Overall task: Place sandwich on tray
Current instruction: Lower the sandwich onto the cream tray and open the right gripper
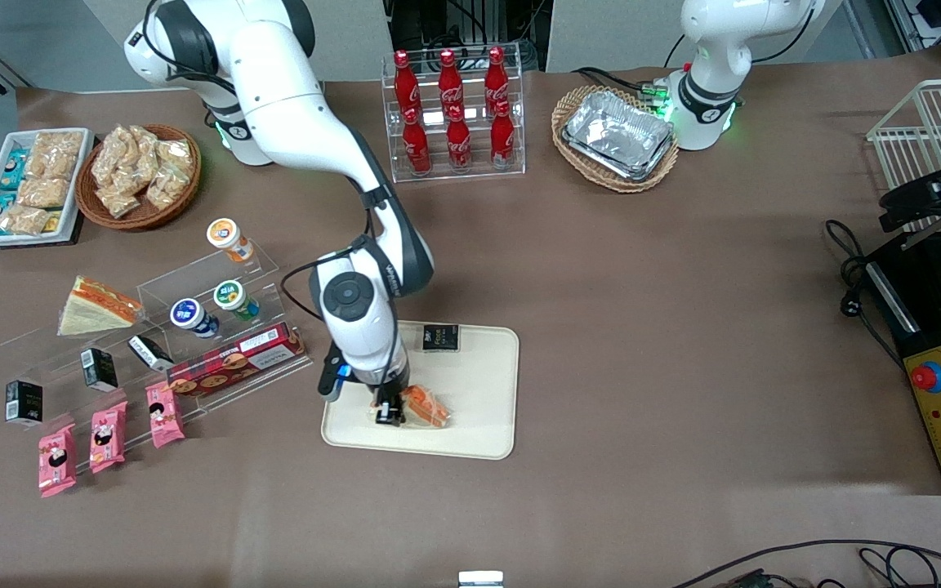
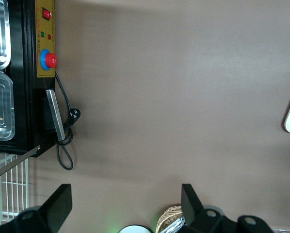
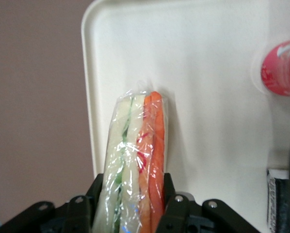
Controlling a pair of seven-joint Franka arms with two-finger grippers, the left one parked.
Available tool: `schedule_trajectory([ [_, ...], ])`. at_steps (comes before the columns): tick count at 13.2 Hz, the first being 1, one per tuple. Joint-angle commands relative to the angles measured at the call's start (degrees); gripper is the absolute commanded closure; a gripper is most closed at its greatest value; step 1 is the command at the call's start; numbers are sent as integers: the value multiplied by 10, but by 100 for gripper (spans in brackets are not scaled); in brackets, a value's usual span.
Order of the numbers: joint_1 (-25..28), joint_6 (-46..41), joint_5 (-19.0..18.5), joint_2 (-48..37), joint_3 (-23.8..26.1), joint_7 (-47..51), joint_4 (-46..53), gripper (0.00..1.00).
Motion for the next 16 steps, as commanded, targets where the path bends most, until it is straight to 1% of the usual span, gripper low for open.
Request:
schedule_trajectory([
  [1,6,19,-6,25,1,20,19,48],
  [3,6,21,-7,28,0,17,19,47],
  [4,6,26,-10,29,0,17,19,41],
  [5,6,26,-11,29,0,17,19,24],
  [6,3,26,-11,29,0,16,19,14],
  [7,-2,26,-10,28,0,13,19,11],
  [8,-4,26,-11,28,0,12,19,0],
  [11,-4,26,-11,23,-1,6,19,0],
  [14,-7,16,-6,-8,-3,-23,19,0],
  [15,-10,3,-5,-22,-3,-37,18,0],
  [16,-21,-28,-6,-39,-3,-53,19,0],
])
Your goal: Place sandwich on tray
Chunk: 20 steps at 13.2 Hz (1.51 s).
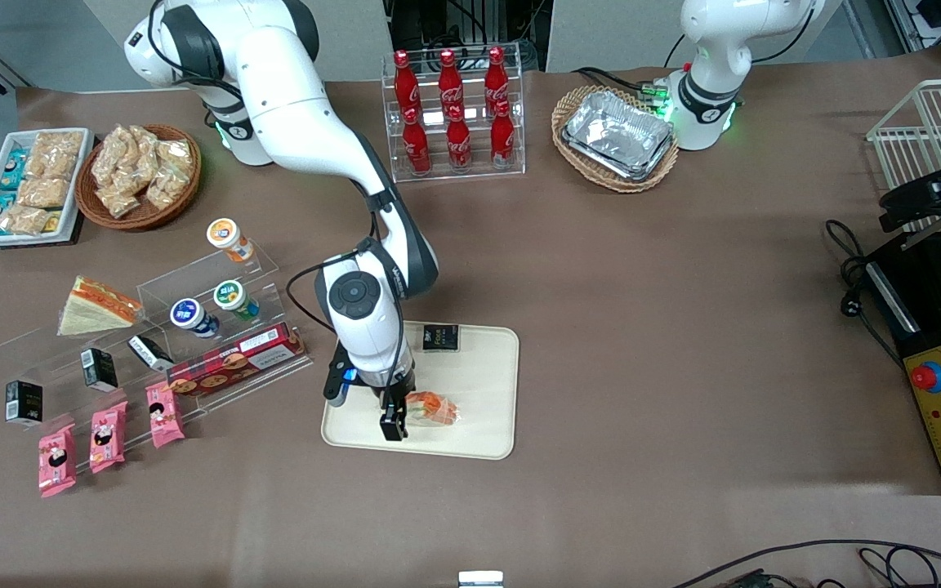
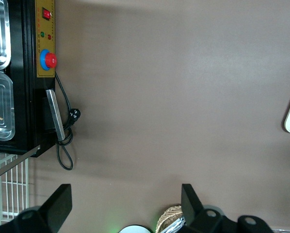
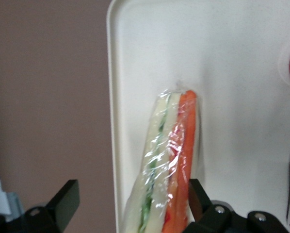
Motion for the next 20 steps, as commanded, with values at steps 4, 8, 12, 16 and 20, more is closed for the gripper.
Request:
schedule_trajectory([
  [4,-54,-180,-2,-149,1,-181,-2,0],
  [8,-96,-326,-10,-251,-2,-341,-2,0],
  [12,-152,-428,-40,-325,2,-527,-2,0],
  [16,-168,-496,-125,-377,5,-699,-5,0],
  [20,-264,-529,-163,-411,79,-825,-11,0],
])
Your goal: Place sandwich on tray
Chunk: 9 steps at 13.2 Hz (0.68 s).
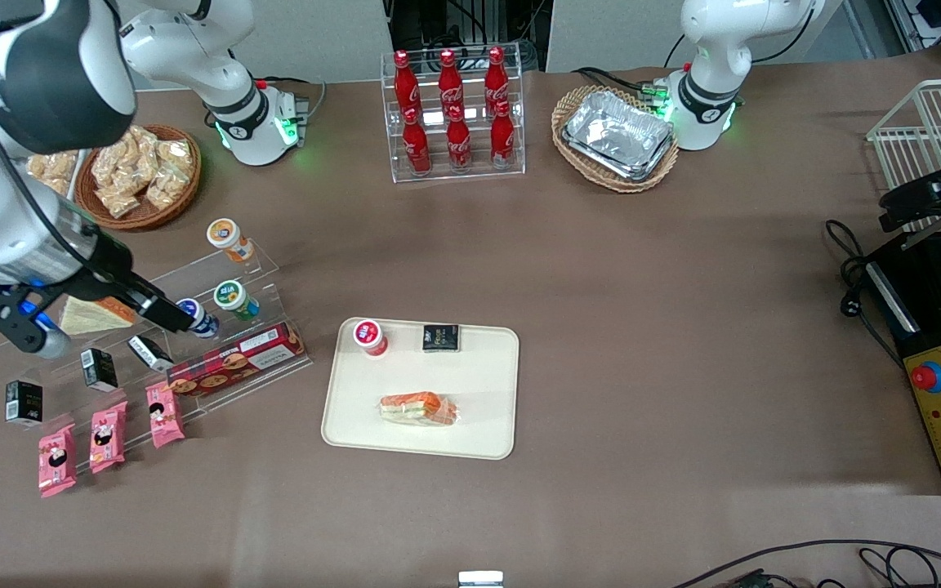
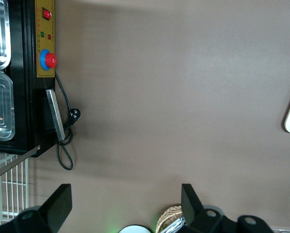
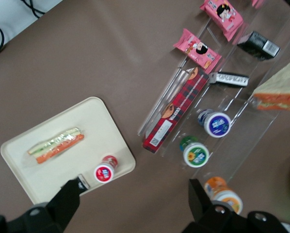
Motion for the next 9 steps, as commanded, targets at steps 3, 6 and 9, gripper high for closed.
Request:
schedule_trajectory([
  [3,-102,-25,-30,-48,60,-192,-23,0],
  [6,-168,-33,-30,-53,79,-295,-23,0],
  [9,-254,-35,-30,-55,126,-347,-31,0],
])
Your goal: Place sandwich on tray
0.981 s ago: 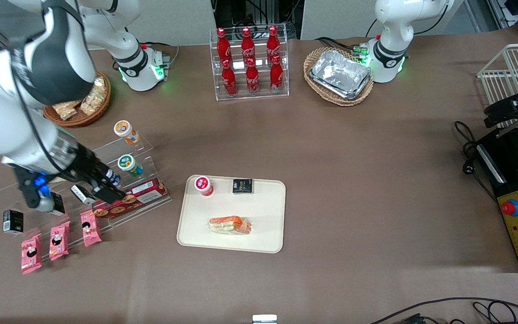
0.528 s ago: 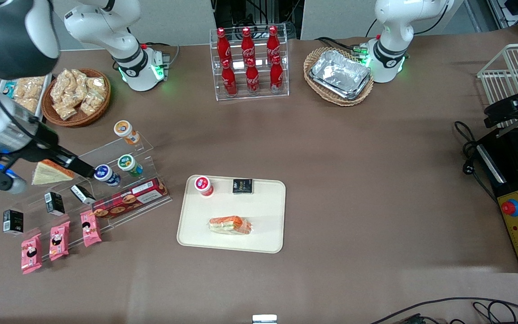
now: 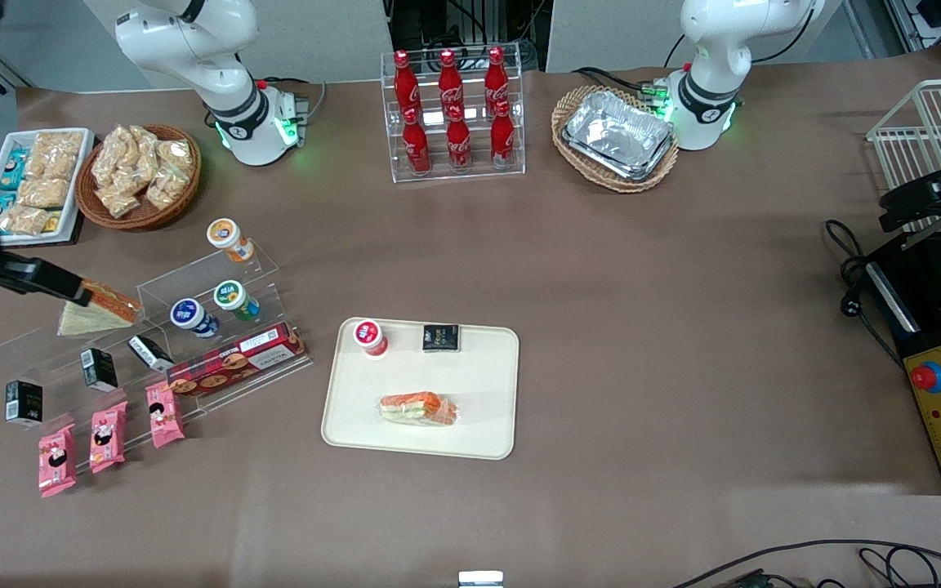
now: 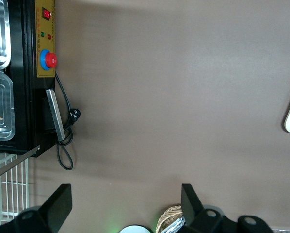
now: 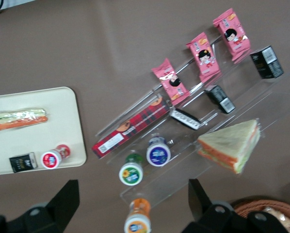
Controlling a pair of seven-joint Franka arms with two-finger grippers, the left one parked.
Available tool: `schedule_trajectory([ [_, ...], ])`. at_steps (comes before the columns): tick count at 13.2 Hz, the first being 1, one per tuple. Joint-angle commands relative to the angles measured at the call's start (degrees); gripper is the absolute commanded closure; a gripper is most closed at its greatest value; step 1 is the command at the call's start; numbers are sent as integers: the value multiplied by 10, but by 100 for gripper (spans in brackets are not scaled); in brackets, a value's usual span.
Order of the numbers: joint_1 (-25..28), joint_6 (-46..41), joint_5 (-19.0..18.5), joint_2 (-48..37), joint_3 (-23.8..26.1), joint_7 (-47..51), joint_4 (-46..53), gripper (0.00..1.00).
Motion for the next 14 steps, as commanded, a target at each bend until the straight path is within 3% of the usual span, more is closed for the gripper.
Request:
schedule_trajectory([
  [1,-76,-8,-12,-20,49,-35,-22,0],
  [4,-121,-1,-12,-20,80,-36,-22,0],
  [6,-123,5,-46,-19,83,-37,-22,0],
  [9,-147,14,-51,-17,98,-43,-22,0],
  [14,-131,12,-45,-18,98,-36,-18,0],
])
